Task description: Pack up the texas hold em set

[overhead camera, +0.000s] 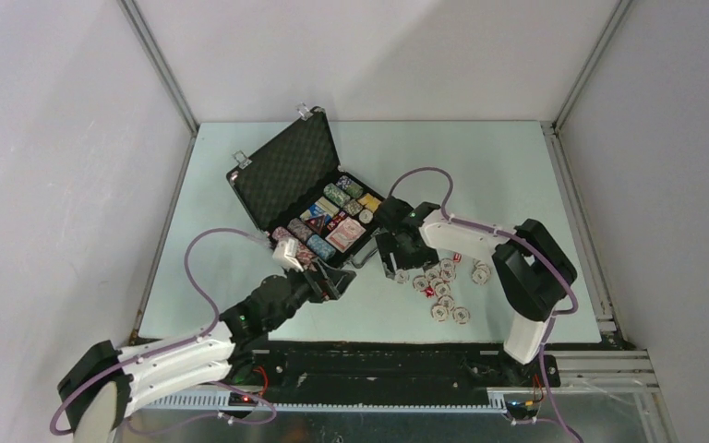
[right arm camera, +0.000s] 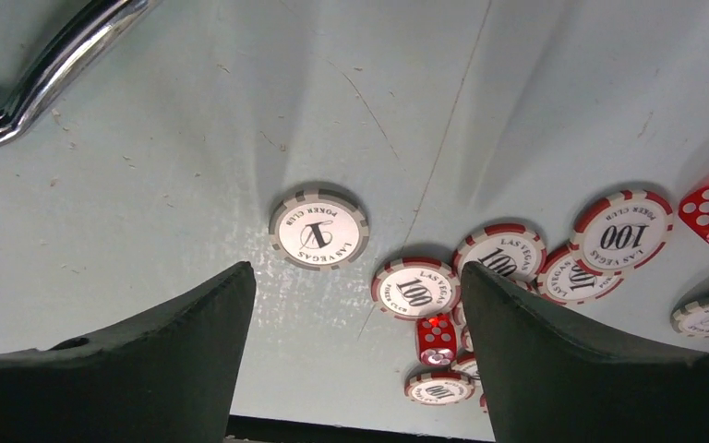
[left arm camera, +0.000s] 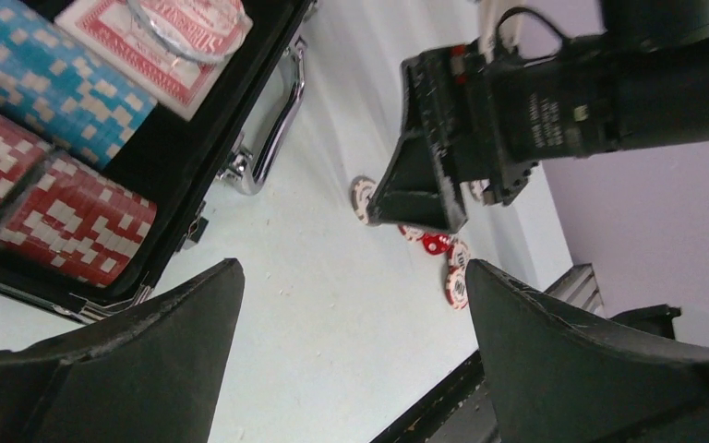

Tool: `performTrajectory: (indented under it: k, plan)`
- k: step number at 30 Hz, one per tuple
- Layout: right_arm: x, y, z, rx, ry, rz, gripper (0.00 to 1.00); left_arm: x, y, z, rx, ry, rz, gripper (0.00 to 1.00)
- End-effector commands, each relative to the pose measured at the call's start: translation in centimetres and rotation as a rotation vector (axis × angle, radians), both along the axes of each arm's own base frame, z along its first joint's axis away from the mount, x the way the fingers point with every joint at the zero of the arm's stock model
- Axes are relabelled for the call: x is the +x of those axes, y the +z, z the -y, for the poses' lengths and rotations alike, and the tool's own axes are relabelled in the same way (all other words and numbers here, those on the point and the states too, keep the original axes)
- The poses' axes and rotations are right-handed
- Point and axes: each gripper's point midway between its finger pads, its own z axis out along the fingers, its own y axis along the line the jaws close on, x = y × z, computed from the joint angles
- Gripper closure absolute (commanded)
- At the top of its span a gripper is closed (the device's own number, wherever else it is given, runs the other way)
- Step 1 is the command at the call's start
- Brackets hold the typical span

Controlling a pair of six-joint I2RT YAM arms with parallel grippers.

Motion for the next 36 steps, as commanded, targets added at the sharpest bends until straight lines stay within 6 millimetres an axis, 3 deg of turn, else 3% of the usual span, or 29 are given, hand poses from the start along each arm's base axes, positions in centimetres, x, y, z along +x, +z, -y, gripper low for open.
performTrajectory:
  k: [1, 11, 17, 20, 26, 36]
  plan:
    - [0.9, 0.2, -0.4, -0.036, 0.016, 0.016, 0.18, 0.6, 0.6, -1.3, 0.005, 0.064, 0.038, 0.03]
    - [0.7, -2.5, -2.0, -0.033, 0.056, -0.058, 0.3, 0.3, 0.0, -1.7, 0.029, 0.058, 0.037, 0.02]
    - [0.1, -3.7, -2.3, 0.006, 0.051, -0.105, 0.46, 0.2, -0.1, -1.5, 0.028, 0.049, 0.033, 0.02]
    - [0.0, -3.8, -2.2, -0.005, 0.048, -0.108, 0.52, 0.2, -0.2, -1.4, 0.035, 0.047, 0.03, 0.02]
    - [-0.5, -4.1, -1.8, -0.016, 0.047, -0.127, 0.52, 0.3, 0.0, -0.7, 0.031, 0.028, 0.025, 0.03]
    - [-0.8, -3.1, -3.6, 0.188, -0.034, -0.166, 0.59, 0.1, 0.0, 0.9, -0.019, 0.012, -0.009, 0.07]
